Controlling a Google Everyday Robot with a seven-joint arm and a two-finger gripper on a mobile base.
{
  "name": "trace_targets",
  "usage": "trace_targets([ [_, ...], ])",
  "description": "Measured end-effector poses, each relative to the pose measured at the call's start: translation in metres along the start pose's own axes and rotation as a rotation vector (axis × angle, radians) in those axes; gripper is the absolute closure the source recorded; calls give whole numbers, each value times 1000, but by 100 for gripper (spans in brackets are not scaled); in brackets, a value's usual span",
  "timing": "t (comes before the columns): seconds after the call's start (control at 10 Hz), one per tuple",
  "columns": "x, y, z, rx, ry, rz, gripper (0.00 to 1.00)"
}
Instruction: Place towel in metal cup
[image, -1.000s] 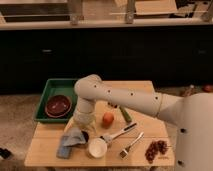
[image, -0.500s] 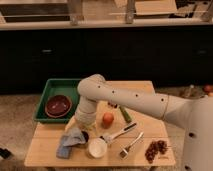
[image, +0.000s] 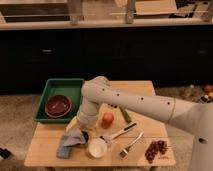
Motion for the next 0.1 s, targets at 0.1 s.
trace_targets([
  [0.1, 0, 1, 0, 0, 4, 5, 20],
])
